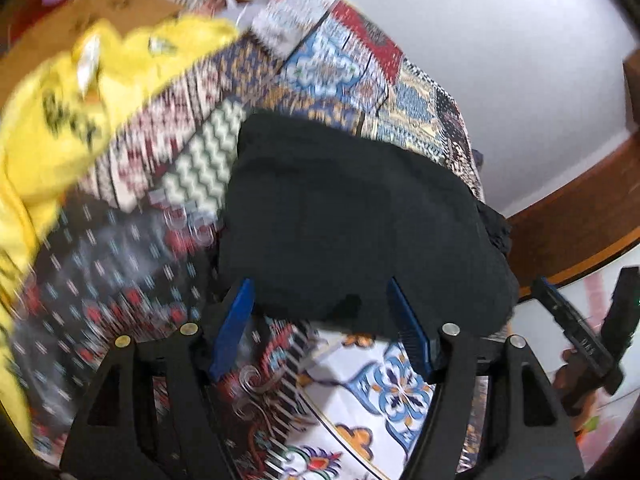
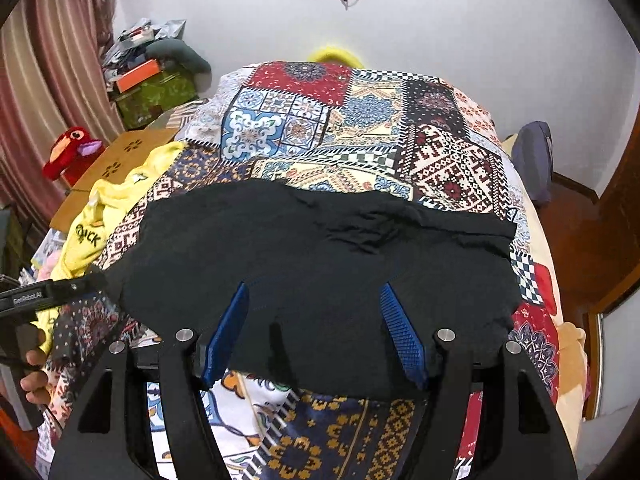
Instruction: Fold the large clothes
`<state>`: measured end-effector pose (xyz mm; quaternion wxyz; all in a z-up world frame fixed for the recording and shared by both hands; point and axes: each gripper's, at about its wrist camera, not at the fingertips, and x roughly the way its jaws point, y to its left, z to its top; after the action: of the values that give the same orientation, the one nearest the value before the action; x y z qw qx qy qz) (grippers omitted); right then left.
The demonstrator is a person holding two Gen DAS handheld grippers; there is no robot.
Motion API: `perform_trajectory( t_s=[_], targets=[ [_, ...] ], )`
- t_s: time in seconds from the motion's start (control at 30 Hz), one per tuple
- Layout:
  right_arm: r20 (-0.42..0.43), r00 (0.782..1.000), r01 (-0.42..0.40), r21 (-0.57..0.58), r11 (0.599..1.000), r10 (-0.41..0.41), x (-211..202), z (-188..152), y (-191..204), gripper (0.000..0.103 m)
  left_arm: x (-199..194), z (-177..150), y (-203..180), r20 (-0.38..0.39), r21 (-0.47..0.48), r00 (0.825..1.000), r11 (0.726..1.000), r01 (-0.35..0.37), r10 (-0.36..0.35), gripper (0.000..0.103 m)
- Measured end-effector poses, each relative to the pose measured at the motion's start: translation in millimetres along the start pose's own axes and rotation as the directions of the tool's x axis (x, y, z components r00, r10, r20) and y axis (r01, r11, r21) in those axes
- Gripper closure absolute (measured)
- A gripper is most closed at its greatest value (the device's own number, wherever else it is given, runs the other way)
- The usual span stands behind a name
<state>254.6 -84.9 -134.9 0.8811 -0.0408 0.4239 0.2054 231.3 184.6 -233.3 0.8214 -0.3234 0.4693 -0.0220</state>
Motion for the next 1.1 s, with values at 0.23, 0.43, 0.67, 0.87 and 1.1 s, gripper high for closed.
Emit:
perform_trajectory(
  t_s=[0.23, 0.43, 0.67, 0.87, 1.1],
  targets=[
    [-0.046, 0.999, 0.008, 0.0, 1.0, -0.008, 15, -9, 2, 0.038, 24, -17, 21, -0.028, -0.161, 0.984, 0.973, 0.167, -0.173, 0.035],
    [-0.06, 0.998, 0.008, 0.019, 1.0, -0.007, 21, -11, 0, 0.038, 42, -9, 35, 0.012, -0.265, 0.98, 0.945, 0.193, -0.197, 0.03],
    [-0.074, 0.997, 0.022, 0.012, 1.0, -0.021, 33, -13, -1, 0.038, 58, -1, 45, 0.069, -0.355, 0.975, 0.908, 0.223, -0.212, 0.021],
    [-0.07, 0.997, 0.028, 0.005, 1.0, -0.027, 34, -11, 1, 0.036, 82, 17, 43, 0.079, -0.397, 0.983, 0.899, 0.186, -0.168, 0.016],
    [-0.096, 0.995, 0.038, 0.011, 0.999, -0.037, 31, -6, 3, 0.036, 71, 45, 19, 0.121, -0.275, 0.993, 0.96, 0.048, -0.015, 0.058]
  ],
)
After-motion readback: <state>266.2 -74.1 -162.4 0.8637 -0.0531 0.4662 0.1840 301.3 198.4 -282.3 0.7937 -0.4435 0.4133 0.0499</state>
